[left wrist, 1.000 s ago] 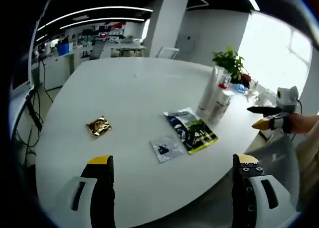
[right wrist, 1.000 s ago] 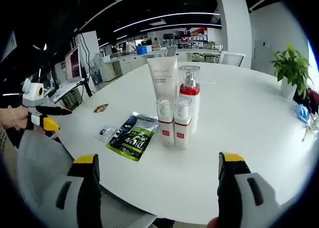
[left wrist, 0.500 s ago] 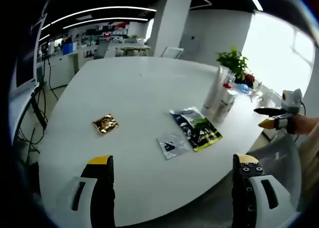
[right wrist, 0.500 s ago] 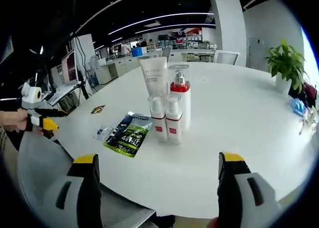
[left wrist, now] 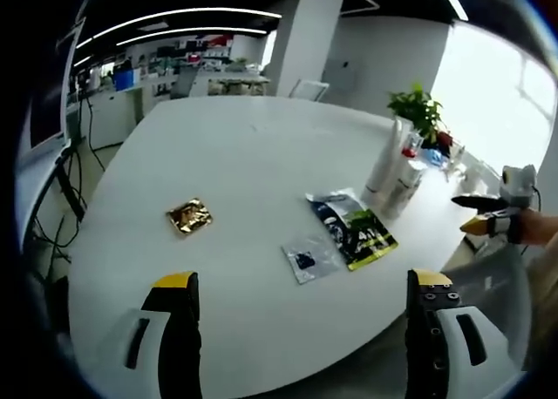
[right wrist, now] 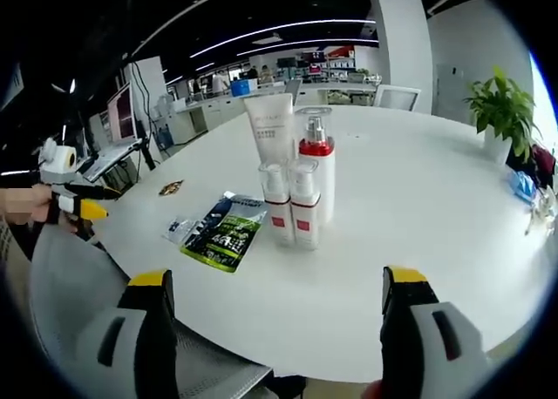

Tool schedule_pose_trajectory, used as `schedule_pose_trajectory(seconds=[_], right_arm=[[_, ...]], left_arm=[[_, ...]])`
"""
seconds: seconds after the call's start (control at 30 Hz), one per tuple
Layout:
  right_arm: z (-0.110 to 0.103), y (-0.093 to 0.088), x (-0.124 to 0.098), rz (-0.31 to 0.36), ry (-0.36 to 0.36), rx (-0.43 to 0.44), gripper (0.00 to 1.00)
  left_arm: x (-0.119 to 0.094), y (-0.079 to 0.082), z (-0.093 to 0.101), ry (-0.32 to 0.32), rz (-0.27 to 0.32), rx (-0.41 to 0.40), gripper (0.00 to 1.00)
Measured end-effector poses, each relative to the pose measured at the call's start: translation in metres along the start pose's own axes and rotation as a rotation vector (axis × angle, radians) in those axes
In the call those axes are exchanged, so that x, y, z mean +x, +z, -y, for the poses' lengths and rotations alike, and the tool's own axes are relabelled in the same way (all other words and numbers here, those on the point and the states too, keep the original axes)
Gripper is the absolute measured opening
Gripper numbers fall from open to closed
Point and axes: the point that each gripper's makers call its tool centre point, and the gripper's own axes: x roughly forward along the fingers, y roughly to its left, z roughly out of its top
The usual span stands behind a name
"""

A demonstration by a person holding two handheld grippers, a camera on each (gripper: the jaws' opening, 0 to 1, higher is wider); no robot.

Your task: Arrange the skincare products in the storage area until every visible bottle or jar stands upright without overlapping.

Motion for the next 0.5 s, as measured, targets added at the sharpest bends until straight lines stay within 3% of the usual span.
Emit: schedule_pose_trajectory(seconds=[0.3,0.5], right_arm=[[0.001,-0.007,0.004,-0.017,-0.009,0.013,0.99],[0.004,-0.009,0.008,-0.034,-0.015,0.014,0.99]], left_arm=[[0.022,-0.003,-0.037,0.135,-0.069,-0.051,0.97],[0.04,0.003,-0.062,0.208,-0.087,-0.086,0.97]])
